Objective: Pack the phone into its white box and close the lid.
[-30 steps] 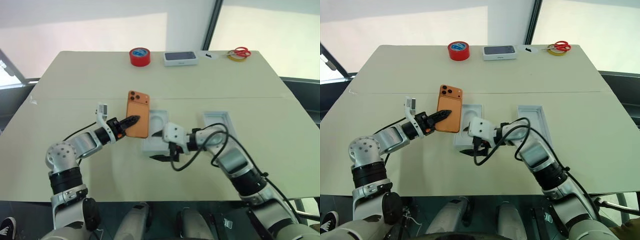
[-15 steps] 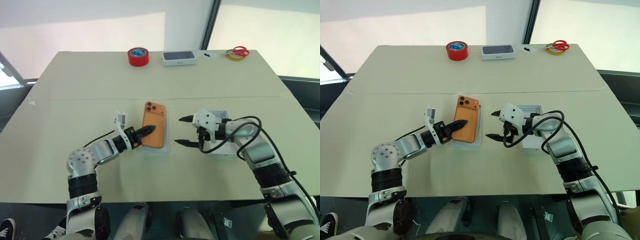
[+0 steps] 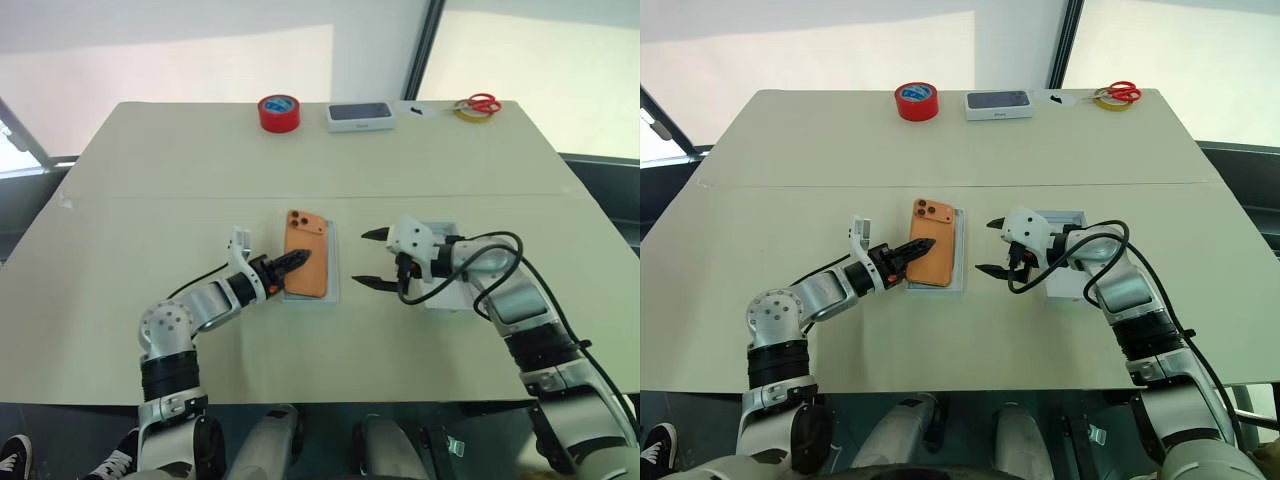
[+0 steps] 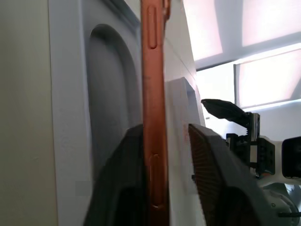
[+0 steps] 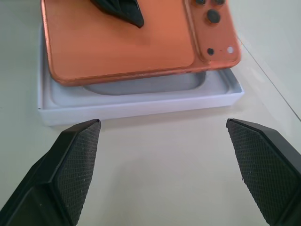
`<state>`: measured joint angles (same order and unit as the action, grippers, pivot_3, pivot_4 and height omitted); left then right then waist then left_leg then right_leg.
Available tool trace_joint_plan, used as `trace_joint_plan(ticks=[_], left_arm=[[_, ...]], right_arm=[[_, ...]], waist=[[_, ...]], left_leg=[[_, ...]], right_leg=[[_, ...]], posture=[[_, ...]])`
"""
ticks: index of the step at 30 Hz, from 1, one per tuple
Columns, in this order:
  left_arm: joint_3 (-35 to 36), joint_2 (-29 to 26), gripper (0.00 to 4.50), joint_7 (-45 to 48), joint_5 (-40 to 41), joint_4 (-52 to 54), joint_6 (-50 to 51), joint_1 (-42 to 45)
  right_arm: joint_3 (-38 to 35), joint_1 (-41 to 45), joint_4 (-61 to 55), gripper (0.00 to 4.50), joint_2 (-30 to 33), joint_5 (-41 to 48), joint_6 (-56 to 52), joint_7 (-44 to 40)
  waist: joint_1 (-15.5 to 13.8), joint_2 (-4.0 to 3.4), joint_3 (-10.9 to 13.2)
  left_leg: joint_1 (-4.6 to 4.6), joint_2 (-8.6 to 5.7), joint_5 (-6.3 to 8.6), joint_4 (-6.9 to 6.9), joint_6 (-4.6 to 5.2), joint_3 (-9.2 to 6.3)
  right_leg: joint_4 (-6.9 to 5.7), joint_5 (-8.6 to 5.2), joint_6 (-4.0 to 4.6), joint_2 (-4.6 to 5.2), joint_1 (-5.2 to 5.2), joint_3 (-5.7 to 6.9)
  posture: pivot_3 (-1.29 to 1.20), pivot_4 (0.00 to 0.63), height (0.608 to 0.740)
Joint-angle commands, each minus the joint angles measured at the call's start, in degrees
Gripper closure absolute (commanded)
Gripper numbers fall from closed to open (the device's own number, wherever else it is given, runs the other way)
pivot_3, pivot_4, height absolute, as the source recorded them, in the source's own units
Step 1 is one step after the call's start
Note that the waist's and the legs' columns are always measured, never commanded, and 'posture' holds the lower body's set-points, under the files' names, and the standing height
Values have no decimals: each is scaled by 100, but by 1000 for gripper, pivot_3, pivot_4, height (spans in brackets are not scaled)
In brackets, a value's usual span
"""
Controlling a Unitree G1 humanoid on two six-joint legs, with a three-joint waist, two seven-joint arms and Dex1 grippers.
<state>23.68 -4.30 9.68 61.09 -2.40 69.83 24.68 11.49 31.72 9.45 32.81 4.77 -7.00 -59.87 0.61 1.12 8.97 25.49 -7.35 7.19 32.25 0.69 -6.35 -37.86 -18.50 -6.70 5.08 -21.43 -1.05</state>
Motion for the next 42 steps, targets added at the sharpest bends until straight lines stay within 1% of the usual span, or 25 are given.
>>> trace_joint_plan(ticks=[1, 3, 6, 10, 16, 17, 18, 20, 21, 22, 23, 24, 25, 28, 29, 35, 38, 40, 42], left_arm=[[-48, -21, 1214, -85, 186, 295, 47, -36], [-17, -59, 239, -171, 315, 407, 89, -13], [-34, -313, 239, -130, 401, 617, 158, 27], [-23, -699, 239, 20, 407, 635, 97, 47], [-168, -1413, 239, 563, 136, 622, -127, -63], [-124, -1493, 770, 607, 60, 512, -239, -31], [-167, -1590, 1106, 711, -123, 418, -436, -4], [-628, -1910, 2083, 1042, -888, 398, -1099, -23], [-1042, -2123, 2634, 1291, -1360, 462, -1477, -41], [-1361, -2265, 3085, 1487, -1724, 475, -1790, -32], [-1557, -2331, 3604, 1609, -1954, 419, -1995, 10], [-1798, -2409, 4180, 1737, -2257, 309, -2257, 71], [-2142, -2518, 4500, 1885, -2718, 153, -2674, 119], [-3046, -2744, 4500, 2351, -3793, -312, -3583, 178], [-3210, -2729, 4500, 2488, -3940, -432, -3707, 192], [-3489, -2188, 4500, 3176, -3807, -559, -3406, 450], [-3739, -1834, 4500, 3387, -4009, -716, -3624, 668], [-3825, -1564, 4500, 3454, -4043, -782, -3579, 819], [-3890, -1354, 4500, 3508, -4114, -828, -3586, 903]], right_arm=[[-125, 173, 12, 0, 27, 31, 111, 21], [-133, 193, 51, 0, 29, 32, 123, 22], [-139, 214, 89, 0, 19, 31, 144, 40], [-142, 245, 159, 0, 18, 9, 184, 67], [-164, 332, 241, 0, -5, 48, 150, 97], [-155, 355, 279, 550, -18, 4, 167, 155], [-137, 371, 317, 889, -34, -44, 171, 216], [-51, 395, 414, 1886, -74, -224, 258, 402], [33, 383, 463, 2454, -94, -372, 395, 495], [116, 378, 518, 2873, -117, -518, 525, 584], [188, 372, 561, 3393, -143, -624, 600, 634], [265, 366, 596, 4017, -170, -723, 636, 665], [334, 369, 641, 4452, -204, -811, 647, 696], [524, 398, 818, 4452, -235, -1126, 744, 802], [562, 403, 859, 4452, -244, -1179, 773, 823], [501, 391, 774, 4452, -212, -1138, 772, 739], [406, 245, 679, 4452, 86, -1140, 795, 596], [298, 111, 535, 4452, 317, -1075, 751, 493], [209, -12, 435, 4452, 511, -1045, 733, 447]], waist=[[0, 0, 0], [1, 0, 0], [20, 0, 0], [4, -1, 0], [2, -3, 1], [3, -3, 1], [2, -3, 1], [2, -3, 1], [2, -3, 2], [0, -4, 2], [-3, -5, 2], [-6, -7, 3], [-11, -7, 3], [-1, -11, 5], [0, -13, 6], [-29, -19, 8], [-82, -20, 9], [-148, -19, 11], [-150, -18, 11]], left_leg=[[-2, 0, 0, 0, 0, 0], [-5, 0, 0, 1, 0, -1], [-5, 1, 0, 1, 0, 0], [-3, 2, 0, -2, 0, 0], [-4, 1, 1, -2, -1, -1], [-4, 1, 1, -2, -1, -1], [-5, 1, 1, -2, -1, -1], [-5, 1, 1, -3, -1, -1], [-4, 1, 1, -5, -1, -1], [-4, 1, 0, -6, -1, 1], [-4, 1, 1, -8, -1, 1], [-5, 0, 1, -10, -1, 2], [-4, -1, 1, -13, -1, 1], [-4, -1, 1, -15, -2, 1], [-4, -1, 1, -17, -1, 1], [-2, -1, 2, -17, -1, -4], [-2, -3, 2, -16, 0, -4], [-1, -6, 3, -13, 2, -4], [0, -6, 5, -10, 6, -7]], right_leg=[[0, 0, 0, 0, 0, 0], [0, 0, 0, 0, 1, 1], [0, 0, 0, -1, 0, 0], [0, 0, 1, -2, -3, 0], [2, -6, 10, -1, -2, 0], [2, -6, 12, -1, -3, 0], [2, -7, 13, -1, -3, -1], [2, -9, 17, -1, -5, -1], [2, -9, 17, -1, -5, -1], [2, -9, 18, 0, -5, -3], [6, -9, 19, 0, -6, -4], [9, -9, 19, 1, -5, -4], [13, -8, 20, 1, -5, -4], [15, -7, 22, 1, -6, -4], [15, -7, 22, 1, -9, -5], [16, -2, 14, 0, -9, 0], [16, 2, 7, 1, -7, 1], [18, 2, 6, 4, -6, 2], [29, 2, 6, 5, 1, 8]], posture=[[0, 150, 740], [0, 150, 740], [0, 150, 740], [0, 150, 740], [0, 150, 740], [0, 150, 740], [0, 150, 740], [0, 150, 740], [0, 150, 740], [0, 150, 740], [0, 150, 740], [0, 150, 740], [0, 150, 740], [0, 150, 740], [0, 150, 740], [0, 150, 740], [0, 150, 740], [0, 150, 740], [0, 150, 740]])
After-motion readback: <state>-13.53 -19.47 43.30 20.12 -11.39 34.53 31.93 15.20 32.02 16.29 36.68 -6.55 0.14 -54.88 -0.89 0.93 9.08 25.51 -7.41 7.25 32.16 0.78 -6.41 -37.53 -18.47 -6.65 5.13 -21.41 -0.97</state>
